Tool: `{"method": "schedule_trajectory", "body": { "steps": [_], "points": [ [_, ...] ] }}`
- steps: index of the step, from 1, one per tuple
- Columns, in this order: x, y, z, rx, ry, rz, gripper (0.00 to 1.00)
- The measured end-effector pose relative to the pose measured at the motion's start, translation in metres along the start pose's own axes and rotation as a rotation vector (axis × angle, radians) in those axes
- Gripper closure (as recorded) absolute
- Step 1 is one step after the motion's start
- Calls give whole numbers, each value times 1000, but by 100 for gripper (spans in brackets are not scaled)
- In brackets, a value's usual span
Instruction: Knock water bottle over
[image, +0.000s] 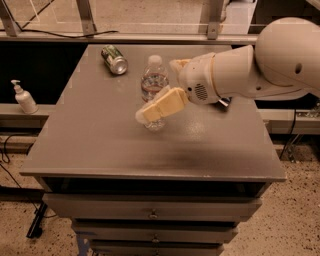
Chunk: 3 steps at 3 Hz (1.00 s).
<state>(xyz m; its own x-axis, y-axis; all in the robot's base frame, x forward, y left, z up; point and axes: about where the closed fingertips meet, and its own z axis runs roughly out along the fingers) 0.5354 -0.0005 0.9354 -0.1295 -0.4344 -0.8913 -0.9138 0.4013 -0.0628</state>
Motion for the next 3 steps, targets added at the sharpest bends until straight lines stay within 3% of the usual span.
{"method": "schedule_trajectory", "body": {
  "steps": [1,3],
  "points": [
    [-2,-20,28,31,-26,-6,0],
    [-8,-75,50,94,-10,-53,0]
  ]
}}
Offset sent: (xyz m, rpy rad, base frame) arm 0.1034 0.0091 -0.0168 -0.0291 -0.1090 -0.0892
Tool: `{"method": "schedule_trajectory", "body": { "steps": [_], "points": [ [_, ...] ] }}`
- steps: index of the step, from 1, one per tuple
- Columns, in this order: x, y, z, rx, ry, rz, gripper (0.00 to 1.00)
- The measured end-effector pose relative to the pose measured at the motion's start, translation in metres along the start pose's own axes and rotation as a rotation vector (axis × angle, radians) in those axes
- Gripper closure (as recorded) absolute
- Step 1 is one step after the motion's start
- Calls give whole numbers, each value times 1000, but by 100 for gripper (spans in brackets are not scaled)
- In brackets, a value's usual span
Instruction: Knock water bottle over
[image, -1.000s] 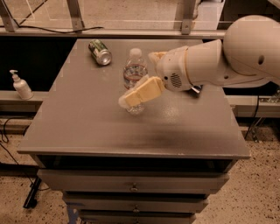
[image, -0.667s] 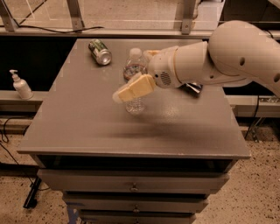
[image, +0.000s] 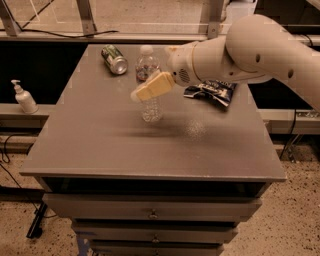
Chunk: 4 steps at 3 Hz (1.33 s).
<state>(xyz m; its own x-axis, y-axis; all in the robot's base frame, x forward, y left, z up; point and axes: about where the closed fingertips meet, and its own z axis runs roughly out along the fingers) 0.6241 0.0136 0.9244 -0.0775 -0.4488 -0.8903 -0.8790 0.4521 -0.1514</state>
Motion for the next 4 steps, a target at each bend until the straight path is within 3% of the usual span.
{"method": "schedule_trajectory", "body": {
  "steps": [2,4],
  "points": [
    [-16,-47,2,43,1,-39,0],
    [-16,-64,-8,70,8,-48,0]
  ]
}}
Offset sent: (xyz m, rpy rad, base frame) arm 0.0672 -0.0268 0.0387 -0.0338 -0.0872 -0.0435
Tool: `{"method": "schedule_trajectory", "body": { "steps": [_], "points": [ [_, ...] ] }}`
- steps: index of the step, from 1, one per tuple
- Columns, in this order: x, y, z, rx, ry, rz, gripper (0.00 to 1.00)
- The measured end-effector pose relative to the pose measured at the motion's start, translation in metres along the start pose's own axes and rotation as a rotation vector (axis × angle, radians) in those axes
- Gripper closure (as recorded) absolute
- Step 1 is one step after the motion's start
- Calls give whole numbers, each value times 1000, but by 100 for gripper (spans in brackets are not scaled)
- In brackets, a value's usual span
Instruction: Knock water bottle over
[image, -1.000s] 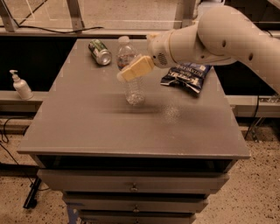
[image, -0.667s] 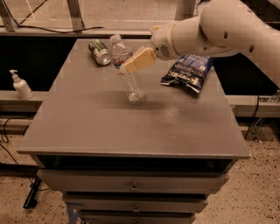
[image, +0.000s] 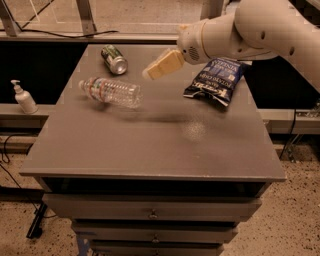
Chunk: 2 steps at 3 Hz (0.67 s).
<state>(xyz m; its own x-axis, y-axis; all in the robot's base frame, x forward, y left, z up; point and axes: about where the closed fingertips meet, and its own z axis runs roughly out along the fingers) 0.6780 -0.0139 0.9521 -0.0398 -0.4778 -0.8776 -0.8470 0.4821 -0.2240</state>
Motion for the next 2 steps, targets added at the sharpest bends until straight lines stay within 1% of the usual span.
{"method": "schedule_trajectory", "body": {
  "steps": [1,2],
  "points": [
    [5,-3,-5,8,8,-1,0],
    [15,-14,-29,23,19,-10,0]
  ]
}}
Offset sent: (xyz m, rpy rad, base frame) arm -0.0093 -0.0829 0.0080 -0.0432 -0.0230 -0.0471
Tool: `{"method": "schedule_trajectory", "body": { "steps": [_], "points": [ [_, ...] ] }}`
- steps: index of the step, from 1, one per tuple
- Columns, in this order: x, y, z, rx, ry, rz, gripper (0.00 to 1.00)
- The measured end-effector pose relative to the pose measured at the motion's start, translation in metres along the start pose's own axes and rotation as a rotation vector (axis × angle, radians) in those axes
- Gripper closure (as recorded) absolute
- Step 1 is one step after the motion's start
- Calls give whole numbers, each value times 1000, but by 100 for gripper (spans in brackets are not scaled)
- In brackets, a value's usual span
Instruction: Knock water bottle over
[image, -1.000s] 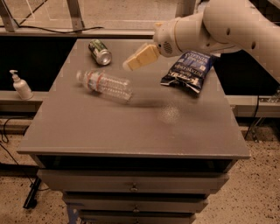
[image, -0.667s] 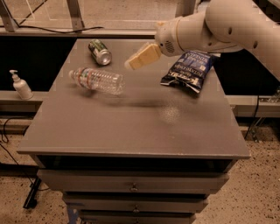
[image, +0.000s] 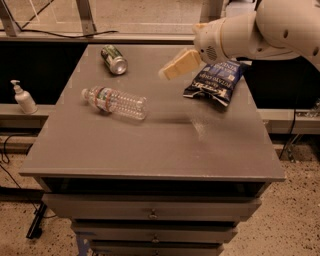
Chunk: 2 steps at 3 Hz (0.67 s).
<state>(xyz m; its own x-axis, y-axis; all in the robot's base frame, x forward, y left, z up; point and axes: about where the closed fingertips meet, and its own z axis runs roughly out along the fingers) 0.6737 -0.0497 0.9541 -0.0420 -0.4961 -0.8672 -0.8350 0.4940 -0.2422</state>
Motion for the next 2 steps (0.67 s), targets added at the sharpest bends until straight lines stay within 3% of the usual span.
{"method": "schedule_trajectory", "body": {
  "steps": [1,2],
  "points": [
    [4,-23,-47,31,11,-26,0],
    [0,-46,-108,136,8,-5,0]
  ]
}}
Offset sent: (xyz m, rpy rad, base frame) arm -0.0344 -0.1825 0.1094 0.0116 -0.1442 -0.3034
